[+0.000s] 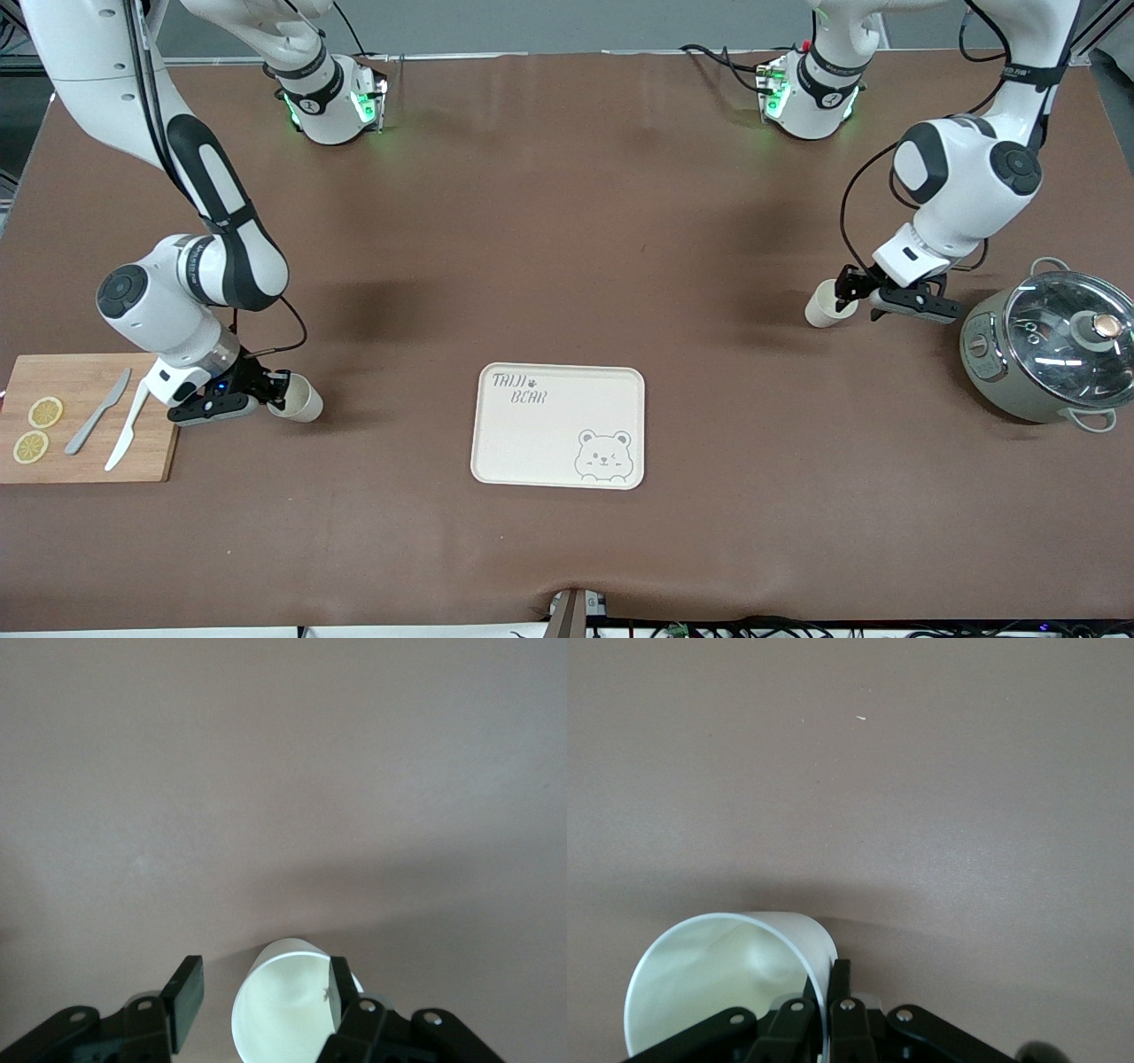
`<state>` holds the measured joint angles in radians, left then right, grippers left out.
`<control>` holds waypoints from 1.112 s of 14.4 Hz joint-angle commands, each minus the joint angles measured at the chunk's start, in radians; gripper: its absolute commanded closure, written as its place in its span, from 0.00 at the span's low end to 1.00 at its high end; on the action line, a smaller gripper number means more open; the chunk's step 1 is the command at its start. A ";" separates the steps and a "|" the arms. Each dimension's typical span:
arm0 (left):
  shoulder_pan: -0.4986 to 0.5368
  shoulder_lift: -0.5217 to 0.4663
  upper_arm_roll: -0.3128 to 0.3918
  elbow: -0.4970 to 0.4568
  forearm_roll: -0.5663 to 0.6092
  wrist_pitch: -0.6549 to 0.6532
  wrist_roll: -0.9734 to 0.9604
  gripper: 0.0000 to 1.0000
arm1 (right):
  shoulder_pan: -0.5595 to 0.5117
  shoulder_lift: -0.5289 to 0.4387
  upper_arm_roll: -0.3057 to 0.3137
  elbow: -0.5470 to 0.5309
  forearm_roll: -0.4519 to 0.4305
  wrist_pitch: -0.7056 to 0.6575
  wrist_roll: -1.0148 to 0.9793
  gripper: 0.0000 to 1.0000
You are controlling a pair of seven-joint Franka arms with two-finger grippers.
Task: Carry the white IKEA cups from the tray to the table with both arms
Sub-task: 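Lower the cup and open the left gripper beside the pot, then open the right gripper releasing its cup while the left gripper lifts away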
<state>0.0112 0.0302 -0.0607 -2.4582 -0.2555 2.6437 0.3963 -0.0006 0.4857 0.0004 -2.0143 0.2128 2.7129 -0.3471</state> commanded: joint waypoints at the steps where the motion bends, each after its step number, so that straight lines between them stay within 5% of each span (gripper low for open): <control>1: 0.007 -0.030 0.005 0.065 -0.024 -0.103 -0.014 0.34 | -0.012 -0.006 0.018 -0.024 0.030 0.030 -0.032 1.00; 10: -0.005 -0.021 -0.001 0.408 0.111 -0.470 -0.261 0.34 | -0.010 0.017 0.019 -0.023 0.030 0.062 -0.032 1.00; 11: -0.007 -0.021 0.001 0.438 0.113 -0.505 -0.275 0.34 | -0.012 0.019 0.019 -0.023 0.030 0.062 -0.032 0.92; 16: -0.020 -0.023 0.002 0.545 0.139 -0.633 -0.326 0.27 | -0.012 0.021 0.020 -0.023 0.030 0.071 -0.053 0.04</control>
<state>-0.0001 0.0022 -0.0591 -1.9618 -0.1564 2.0580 0.1125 -0.0005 0.5112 0.0073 -2.0196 0.2128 2.7603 -0.3544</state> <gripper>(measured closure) 0.286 0.687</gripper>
